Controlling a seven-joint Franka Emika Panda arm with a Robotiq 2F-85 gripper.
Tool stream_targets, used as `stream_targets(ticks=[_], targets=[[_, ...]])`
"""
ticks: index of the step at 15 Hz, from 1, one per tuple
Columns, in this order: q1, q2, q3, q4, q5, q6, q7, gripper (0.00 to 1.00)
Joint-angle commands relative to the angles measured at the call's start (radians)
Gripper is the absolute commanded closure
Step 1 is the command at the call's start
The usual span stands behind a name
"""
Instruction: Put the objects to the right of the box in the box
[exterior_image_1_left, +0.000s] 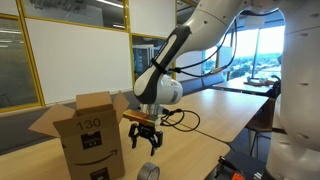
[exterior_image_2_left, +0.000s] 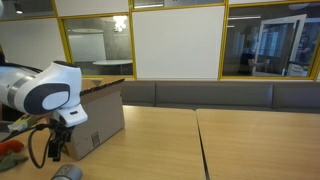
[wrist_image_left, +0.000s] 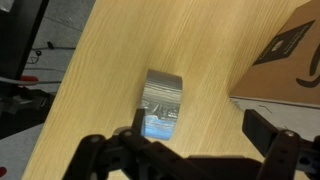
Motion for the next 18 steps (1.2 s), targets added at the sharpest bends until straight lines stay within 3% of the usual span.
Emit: stream_targets(ticks=[1, 18], targets=[[0.013, 0.05, 0.006, 0.004, 0.03, 0.06, 0.02, 0.0], [-0.002, 0.222, 0.04, 0.035, 0.232, 0.161, -0.101, 0.0]])
